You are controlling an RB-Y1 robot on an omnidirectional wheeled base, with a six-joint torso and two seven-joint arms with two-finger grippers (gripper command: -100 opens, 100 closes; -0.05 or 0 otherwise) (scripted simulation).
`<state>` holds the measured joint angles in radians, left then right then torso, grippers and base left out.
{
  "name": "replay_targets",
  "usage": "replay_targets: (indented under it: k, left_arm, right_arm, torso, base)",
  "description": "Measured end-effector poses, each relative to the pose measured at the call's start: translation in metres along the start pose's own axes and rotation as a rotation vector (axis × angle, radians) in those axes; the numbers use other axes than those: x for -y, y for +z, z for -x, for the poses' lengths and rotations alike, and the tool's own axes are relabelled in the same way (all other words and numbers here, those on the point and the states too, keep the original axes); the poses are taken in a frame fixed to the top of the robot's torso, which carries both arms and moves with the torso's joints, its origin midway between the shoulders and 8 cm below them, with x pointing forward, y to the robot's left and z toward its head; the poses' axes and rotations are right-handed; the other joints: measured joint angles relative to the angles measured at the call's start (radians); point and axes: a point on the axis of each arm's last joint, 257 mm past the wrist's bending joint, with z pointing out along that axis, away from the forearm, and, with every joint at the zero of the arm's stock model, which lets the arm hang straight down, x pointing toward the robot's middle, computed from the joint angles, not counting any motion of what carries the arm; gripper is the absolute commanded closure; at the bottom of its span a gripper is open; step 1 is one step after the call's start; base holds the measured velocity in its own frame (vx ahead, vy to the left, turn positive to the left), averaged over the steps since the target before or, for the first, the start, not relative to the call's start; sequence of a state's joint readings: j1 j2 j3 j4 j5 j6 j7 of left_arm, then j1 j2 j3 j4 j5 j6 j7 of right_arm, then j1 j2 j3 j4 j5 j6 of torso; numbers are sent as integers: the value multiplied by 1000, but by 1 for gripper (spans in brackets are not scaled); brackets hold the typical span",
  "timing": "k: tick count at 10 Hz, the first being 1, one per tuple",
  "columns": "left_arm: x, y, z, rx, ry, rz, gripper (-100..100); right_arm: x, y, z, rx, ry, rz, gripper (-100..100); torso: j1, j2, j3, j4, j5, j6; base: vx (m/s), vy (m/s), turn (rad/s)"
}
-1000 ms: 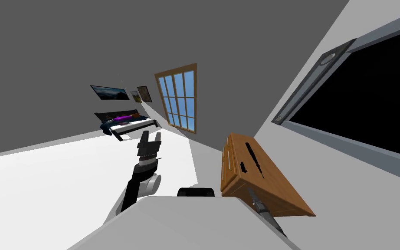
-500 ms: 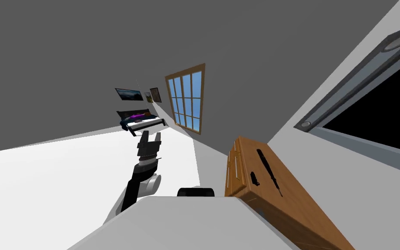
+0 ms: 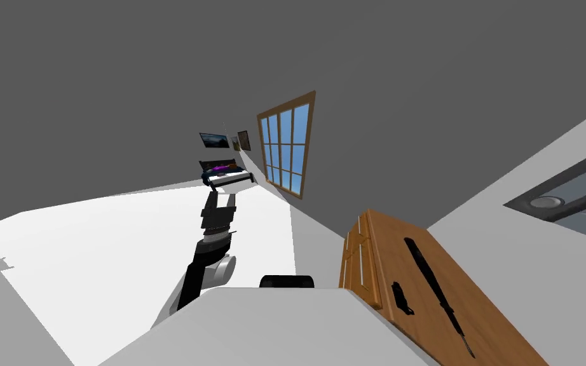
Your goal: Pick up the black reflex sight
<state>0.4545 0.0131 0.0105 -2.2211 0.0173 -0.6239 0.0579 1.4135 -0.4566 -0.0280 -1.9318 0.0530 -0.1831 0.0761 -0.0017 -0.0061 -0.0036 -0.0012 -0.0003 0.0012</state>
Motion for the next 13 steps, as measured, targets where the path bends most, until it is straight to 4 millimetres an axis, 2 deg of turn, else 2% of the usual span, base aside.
replay_targets:
  k: [3,4,6,9,13]
  left_arm:
    - [0,0,0,0,0,0,0]
    - [0,0,0,0,0,0,0]
    - [0,0,0,0,0,0,0]
    - [0,0,0,0,0,0,0]
    - [0,0,0,0,0,0,0]
  right_arm:
    - [58,-17,-13,-37,-65,-137,-100]
    - [83,-31,-17,-51,-89,-193,-100]
    - [119,-57,-24,-81,-137,-286,-100]
    - [154,-77,-30,-114,-184,-376,-100]
    - [201,-118,-36,-176,-262,-507,-100]
  torso:
    - [-3,-2,-1,0,-1,-1]
    - [-5,-4,-2,-1,-1,-1]
    - [-5,-6,-3,-1,-1,-1]
    - [0,0,0,0,0,0]
    - [-5,-4,-3,-1,-1,0]
  base:
    - [145,-69,344]
    - [184,-111,357]
    - [171,-110,288]
    - [86,-60,146]
    - [127,-114,250]
